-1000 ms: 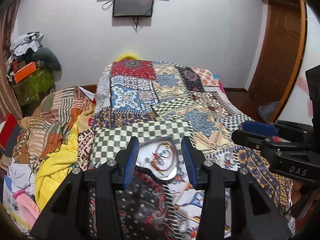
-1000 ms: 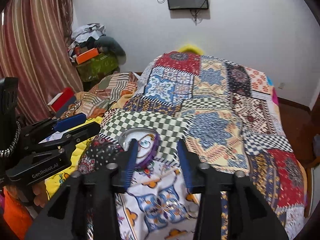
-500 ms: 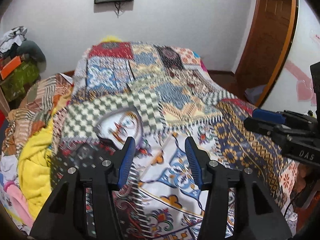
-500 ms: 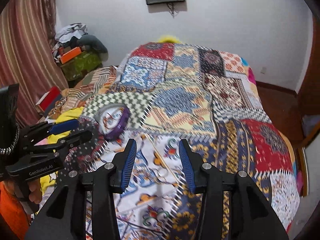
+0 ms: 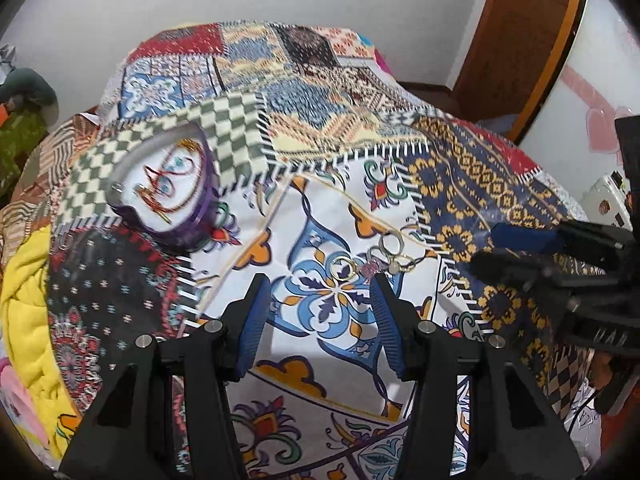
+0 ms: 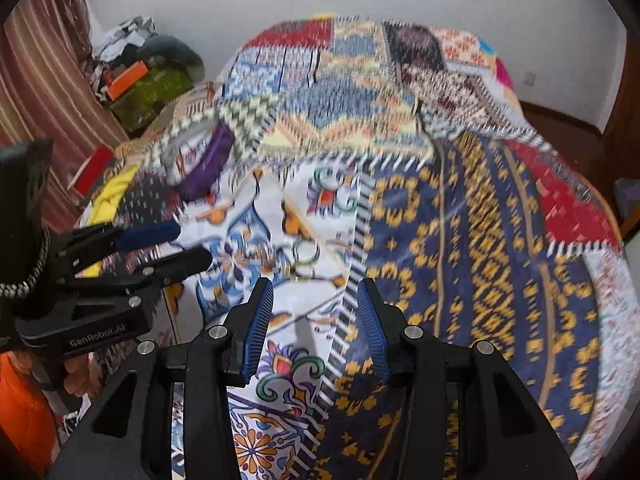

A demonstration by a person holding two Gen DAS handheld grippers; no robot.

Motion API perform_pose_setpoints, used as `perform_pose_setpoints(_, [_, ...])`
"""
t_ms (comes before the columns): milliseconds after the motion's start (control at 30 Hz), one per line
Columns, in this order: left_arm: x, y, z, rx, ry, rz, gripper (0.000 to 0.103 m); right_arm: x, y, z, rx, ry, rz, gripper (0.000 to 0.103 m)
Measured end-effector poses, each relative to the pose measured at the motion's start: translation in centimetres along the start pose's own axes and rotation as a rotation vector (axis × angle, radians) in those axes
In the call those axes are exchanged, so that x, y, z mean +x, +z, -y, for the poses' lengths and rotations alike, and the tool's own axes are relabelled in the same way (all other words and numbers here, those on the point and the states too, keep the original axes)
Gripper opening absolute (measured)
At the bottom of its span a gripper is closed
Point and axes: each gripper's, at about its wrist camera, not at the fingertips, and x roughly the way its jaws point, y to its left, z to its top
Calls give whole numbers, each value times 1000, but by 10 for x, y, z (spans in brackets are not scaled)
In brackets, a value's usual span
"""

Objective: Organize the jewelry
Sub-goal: 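Move the right tool toward the cluster of rings, then close the right gripper on a gold ring and lift it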

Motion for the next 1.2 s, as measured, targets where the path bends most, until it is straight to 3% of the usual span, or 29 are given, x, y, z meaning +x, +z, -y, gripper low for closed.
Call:
perform_pose_setpoints(167, [14,0,2,10,-10,-28,50,12,-3,2,-1,15,-26,40])
perform_pose_setpoints(333, [33,0,5,27,-25,-63,36,22,-3,2,-13,40,-48,40])
perform_pose_setpoints(633, [48,5,8,54,-33,-55,33,42,-1,-5,-47,37,-65,40])
perform_pose_setpoints(867, [51,5,9,57,-18,-41,17,51,1,-8,-62,22,-38,27])
perform_pose_setpoints(900, [51,5,8,55,-21,-40,17,52,2,-7,-59,24,-35,23])
perform_pose_setpoints(1167, [48,4,8,48,-16,-23,17,52,2,-11,-79,8,-19,22])
perform_pose_setpoints(1200, [46,3,8,43,-16,-22,17,51,2,-11,-78,10,-17,17])
